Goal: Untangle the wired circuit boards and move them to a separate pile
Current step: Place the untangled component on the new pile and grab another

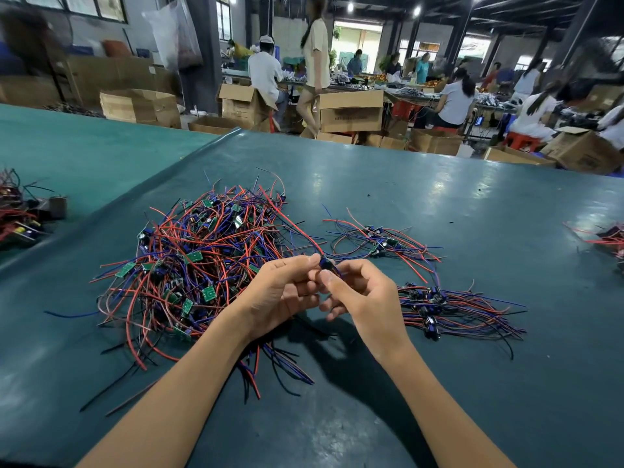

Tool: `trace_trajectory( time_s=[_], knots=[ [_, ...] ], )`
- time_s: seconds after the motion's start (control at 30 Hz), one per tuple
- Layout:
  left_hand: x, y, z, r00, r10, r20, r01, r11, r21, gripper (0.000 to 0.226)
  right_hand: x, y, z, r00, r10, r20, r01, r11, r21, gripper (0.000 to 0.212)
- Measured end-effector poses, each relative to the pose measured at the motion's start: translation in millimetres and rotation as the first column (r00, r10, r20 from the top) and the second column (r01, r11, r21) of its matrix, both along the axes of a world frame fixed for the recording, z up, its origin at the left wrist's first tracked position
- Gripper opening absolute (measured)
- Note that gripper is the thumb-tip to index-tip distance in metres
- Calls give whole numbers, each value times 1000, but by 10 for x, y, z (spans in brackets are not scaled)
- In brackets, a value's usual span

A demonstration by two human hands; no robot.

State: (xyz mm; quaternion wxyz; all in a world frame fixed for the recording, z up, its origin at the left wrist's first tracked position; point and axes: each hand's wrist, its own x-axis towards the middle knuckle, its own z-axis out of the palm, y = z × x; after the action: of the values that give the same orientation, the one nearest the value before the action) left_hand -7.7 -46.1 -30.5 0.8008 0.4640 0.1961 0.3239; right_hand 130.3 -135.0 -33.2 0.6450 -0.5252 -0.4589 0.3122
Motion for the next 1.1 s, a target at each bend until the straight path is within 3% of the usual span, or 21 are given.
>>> trace_trajectory(
  time_s=[0.07,0.17,0.3,0.43,0.6,0.77,0.9,1.1],
  knots=[
    [-3,-8,12,1000,14,2,-14,1000,9,13,21,7,-9,974,-85,210,82,996,22,21],
    [2,-9,16,1000,23,7,-23,1000,12,12,77,12,8,851,-165,499,121,986,118,20],
    [5,-1,-8,1000,10,-14,-10,1000,14,8,109,-34,74,763,-185,620,95,980,176,24],
    [27,-7,-39,999,-27,-21,28,999,44,4,233,-85,228,614,-216,759,101,975,196,22],
    [22,0,-24,996,-82,-27,83,996,36,25,547,-229,598,585,-182,790,45,980,192,17],
    [35,24,-22,996,-68,-49,70,997,38,25,1198,-520,749,520,-88,849,204,979,-23,23],
    [45,24,-24,996,-66,-68,66,998,0,34,1555,-584,536,560,-27,828,326,926,-191,23],
    [52,24,-7,993,-54,-103,53,999,-13,27,1739,-592,203,596,-3,803,356,897,-261,20]
  ],
)
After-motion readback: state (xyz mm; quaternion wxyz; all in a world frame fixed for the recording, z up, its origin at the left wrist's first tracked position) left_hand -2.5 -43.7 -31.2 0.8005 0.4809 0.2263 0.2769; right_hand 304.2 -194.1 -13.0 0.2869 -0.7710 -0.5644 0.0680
